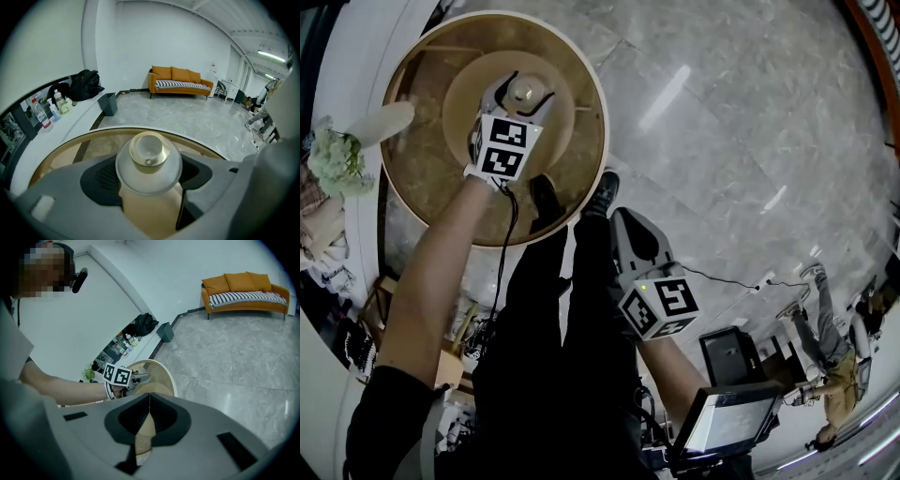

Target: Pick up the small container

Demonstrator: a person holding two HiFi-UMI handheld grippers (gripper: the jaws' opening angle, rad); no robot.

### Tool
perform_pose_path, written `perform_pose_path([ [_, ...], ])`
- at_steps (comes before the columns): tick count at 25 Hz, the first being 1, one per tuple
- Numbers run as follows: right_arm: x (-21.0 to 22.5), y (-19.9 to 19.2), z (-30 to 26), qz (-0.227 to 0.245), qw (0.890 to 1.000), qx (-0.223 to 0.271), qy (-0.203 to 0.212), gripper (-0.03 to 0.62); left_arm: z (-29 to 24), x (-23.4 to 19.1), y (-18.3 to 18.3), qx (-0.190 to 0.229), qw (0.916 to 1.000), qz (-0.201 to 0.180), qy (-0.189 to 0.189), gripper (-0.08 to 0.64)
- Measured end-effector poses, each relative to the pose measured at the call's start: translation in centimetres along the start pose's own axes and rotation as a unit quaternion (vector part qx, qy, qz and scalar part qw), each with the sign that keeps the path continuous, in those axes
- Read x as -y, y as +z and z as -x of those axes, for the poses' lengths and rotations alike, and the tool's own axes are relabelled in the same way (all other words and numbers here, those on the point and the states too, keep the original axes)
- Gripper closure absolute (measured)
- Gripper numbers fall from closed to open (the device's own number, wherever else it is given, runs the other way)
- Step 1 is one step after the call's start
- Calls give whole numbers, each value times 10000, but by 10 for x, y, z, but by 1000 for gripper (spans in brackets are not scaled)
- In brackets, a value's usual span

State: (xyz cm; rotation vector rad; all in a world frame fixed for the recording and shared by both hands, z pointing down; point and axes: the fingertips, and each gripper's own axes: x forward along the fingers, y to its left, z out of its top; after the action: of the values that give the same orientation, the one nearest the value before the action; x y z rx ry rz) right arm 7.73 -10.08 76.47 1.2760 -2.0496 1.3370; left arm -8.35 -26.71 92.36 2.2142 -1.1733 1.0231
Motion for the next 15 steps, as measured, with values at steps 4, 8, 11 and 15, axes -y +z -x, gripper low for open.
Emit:
perform_pose_path([
  [4,-4,2,1,6,10000,18,32,586,6,2,3,-110,9999,-78,-13,232],
  [8,-9,4,5,48,10000,51,35,585,25,10,16,-8,9999,-67,-92,232],
  [11,-21,12,8,118,9998,109,85,586,47,17,25,52,9998,40,-174,232],
  [15,-34,24,17,199,9995,170,149,586,76,29,36,73,9997,115,-204,232],
])
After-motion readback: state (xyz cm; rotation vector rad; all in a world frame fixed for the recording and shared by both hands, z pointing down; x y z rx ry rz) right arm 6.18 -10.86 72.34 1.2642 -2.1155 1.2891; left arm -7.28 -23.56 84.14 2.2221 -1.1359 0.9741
